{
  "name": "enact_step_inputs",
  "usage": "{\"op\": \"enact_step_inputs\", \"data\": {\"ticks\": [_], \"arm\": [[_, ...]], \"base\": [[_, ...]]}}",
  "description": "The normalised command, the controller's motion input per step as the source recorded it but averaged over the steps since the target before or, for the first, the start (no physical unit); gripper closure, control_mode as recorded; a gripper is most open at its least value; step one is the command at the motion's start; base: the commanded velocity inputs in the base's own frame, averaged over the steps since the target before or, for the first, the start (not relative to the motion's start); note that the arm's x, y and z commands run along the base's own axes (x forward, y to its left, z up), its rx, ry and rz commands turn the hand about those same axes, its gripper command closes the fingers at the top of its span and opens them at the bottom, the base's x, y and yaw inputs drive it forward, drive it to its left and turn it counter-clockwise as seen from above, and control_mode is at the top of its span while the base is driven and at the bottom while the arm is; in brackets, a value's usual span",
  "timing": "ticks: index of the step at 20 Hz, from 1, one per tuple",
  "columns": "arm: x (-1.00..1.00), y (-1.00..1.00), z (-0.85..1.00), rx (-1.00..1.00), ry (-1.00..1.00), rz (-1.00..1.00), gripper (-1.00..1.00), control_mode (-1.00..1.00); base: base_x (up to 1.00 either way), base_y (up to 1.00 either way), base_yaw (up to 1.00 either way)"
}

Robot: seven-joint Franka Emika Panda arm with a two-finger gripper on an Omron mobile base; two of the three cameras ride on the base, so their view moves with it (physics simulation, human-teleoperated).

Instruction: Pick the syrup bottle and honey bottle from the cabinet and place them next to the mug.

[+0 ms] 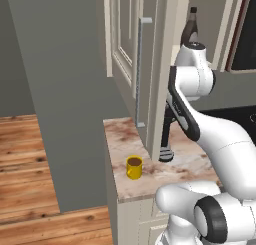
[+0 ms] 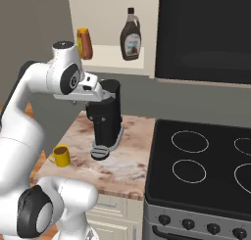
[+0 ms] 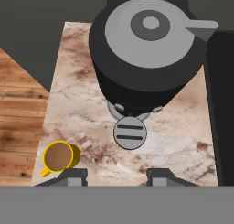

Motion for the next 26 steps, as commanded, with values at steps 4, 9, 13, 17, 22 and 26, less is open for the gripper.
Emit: {"op": "enact_step_inputs", "data": {"ticks": [4,9,13,17,22,26], "arm": [[-0.2,0.01,-0.02,0.0,0.0,0.0,-1.0,-1.0],[-0.03,0.13,-0.2,0.0,0.01,0.0,-1.0,-1.0],[-0.06,-0.08,0.05,0.0,-0.06,0.0,-1.0,-1.0],[-0.07,-0.1,0.77,0.0,-0.08,0.0,-1.0,-1.0],[-0.14,-0.19,0.99,0.01,-0.05,-0.05,-1.0,-1.0],[-0.02,-0.03,0.97,0.0,-0.11,-0.04,-1.0,-1.0]], "base": [[0.0,0.0,0.0],[0.0,0.0,0.0],[0.0,0.0,0.0],[0.0,0.0,0.0],[0.0,0.0,0.0],[0.0,0.0,0.0]]}}
